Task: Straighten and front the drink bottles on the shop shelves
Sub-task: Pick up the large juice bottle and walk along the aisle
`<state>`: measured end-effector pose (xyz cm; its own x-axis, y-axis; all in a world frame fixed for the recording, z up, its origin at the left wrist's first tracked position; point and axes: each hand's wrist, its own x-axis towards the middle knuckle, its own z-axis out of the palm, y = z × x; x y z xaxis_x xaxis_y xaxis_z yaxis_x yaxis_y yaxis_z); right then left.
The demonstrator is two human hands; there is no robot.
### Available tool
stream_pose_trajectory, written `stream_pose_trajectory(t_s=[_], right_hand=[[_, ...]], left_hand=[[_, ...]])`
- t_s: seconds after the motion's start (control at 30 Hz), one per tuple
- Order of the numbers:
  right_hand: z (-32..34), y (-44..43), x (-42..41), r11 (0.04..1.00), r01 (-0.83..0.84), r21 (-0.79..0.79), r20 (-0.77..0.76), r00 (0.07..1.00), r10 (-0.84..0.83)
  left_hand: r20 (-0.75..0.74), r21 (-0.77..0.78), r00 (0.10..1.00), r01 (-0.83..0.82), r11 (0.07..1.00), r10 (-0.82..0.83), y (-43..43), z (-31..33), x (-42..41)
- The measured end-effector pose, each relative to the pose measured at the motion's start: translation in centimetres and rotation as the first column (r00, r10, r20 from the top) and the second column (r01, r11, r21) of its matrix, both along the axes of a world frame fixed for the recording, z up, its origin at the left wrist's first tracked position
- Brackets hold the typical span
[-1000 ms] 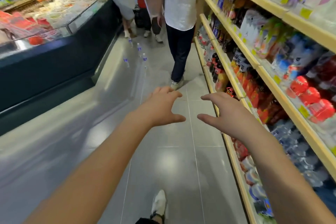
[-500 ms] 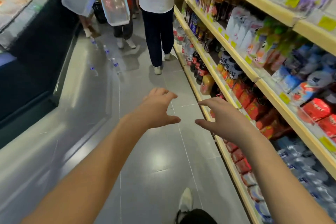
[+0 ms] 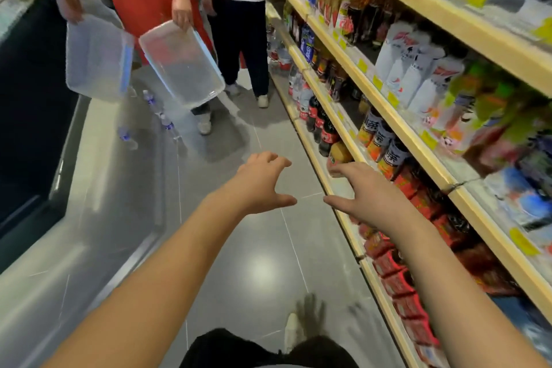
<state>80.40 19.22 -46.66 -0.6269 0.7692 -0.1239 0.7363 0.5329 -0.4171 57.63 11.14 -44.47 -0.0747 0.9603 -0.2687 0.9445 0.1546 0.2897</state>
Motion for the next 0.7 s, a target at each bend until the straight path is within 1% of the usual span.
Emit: stream_pose_trajectory(t_s=[0.1, 0.27, 0.53, 0.7], right_hand=[[0.3, 3.7, -2.0, 0.999, 0.033, -0.009, 0.012, 0.999, -0.033], [0.1, 9.0, -5.1, 0.991, 0.131, 0.003, 0.034, 0.991, -0.131], [-1.6, 15.3, -10.7, 0.966, 0.26, 0.006, 0.112, 0.959, -0.259], [-2.2, 18.1, -12.3, 0.935, 0.353, -0.012, 0.141, 0.927, -0.348]], left_hand=[[-0.004, 0.004, 1.0, 0.013, 1.0, -0.013, 4.0, -0.4, -2.1], [-0.029, -0.001, 0.994, 0.106, 0.994, -0.106, 11.5, -1.4, -5.8], [-0.04, -0.06, 0.958, 0.281, 0.958, -0.283, 22.6, -3.9, -11.8], [-0.037, -0.114, 0.928, 0.365, 0.924, -0.371, 28.3, -5.1, -13.1]])
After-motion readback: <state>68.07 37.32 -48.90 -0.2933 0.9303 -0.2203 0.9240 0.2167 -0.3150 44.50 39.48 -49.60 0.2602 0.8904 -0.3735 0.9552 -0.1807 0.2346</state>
